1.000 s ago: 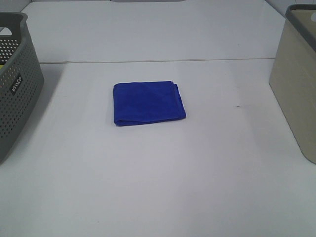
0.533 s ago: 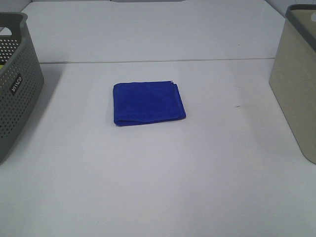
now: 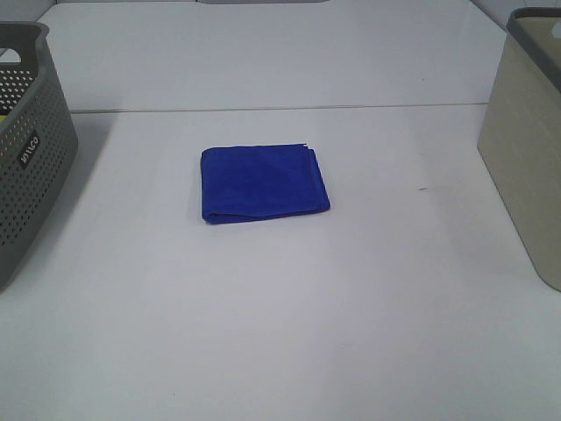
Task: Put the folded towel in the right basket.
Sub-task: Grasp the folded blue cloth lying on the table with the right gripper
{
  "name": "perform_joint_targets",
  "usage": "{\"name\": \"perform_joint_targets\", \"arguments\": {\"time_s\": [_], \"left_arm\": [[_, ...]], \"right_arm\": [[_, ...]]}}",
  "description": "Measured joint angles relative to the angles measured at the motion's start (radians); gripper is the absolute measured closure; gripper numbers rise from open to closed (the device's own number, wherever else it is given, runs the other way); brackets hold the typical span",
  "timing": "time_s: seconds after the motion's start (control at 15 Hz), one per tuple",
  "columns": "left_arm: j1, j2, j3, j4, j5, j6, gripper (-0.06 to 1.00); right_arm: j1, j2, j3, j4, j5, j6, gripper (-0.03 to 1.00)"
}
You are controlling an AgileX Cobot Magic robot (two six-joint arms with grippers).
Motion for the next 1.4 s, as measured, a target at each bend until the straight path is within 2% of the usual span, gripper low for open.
{"name": "perform_joint_targets", "arguments": {"time_s": [0.2, 0.33, 0.4, 0.47, 0.53, 0.67, 0.87, 1.13, 1.2, 1.27, 1.33, 1.4], "left_arm": [[0.000, 0.000, 0.000, 0.000, 0.000, 0.000, -0.04], [0.000, 0.000, 0.000, 0.000, 0.000, 0.000, -0.04], [0.000, 0.000, 0.000, 0.000, 0.000, 0.000, -0.04], [0.000, 0.000, 0.000, 0.000, 0.000, 0.000, -0.04], [0.000, 0.000, 0.000, 0.000, 0.000, 0.000, -0.04], [0.000, 0.000, 0.000, 0.000, 0.000, 0.000, -0.04], [0.000, 0.000, 0.000, 0.000, 0.000, 0.000, -0.04], [0.000, 0.000, 0.000, 0.000, 0.000, 0.000, -0.04], [0.000, 0.000, 0.000, 0.000, 0.000, 0.000, -0.04], [0.000, 0.000, 0.000, 0.000, 0.000, 0.000, -0.04], [0.000, 0.000, 0.000, 0.000, 0.000, 0.000, -0.04], [0.000, 0.000, 0.000, 0.000, 0.000, 0.000, -0.04]], "right_arm": [[0.000, 0.004, 0.000, 0.000, 0.000, -0.016, -0.01], [0.000, 0.096, -0.035, 0.015, 0.010, -0.014, -0.01], [0.000, 0.192, -0.094, 0.046, 0.024, -0.008, -0.01], [0.000, 0.455, -0.294, 0.132, 0.091, 0.006, -0.01], [0.000, 0.590, -0.411, 0.175, 0.134, 0.009, -0.01], [0.000, 0.804, -0.587, 0.210, 0.146, 0.004, -0.01], [0.000, 0.978, -0.718, 0.237, 0.148, 0.000, -0.01], [0.009, 1.208, -0.798, 0.341, 0.144, -0.017, -0.01], [0.019, 1.242, -0.815, 0.346, 0.132, -0.017, -0.01], [0.065, 1.337, -0.871, 0.347, 0.106, -0.017, -0.01], [0.171, 1.553, -1.019, 0.362, 0.053, -0.015, 0.00], [0.203, 1.669, -1.102, 0.375, 0.045, -0.017, 0.00]]}}
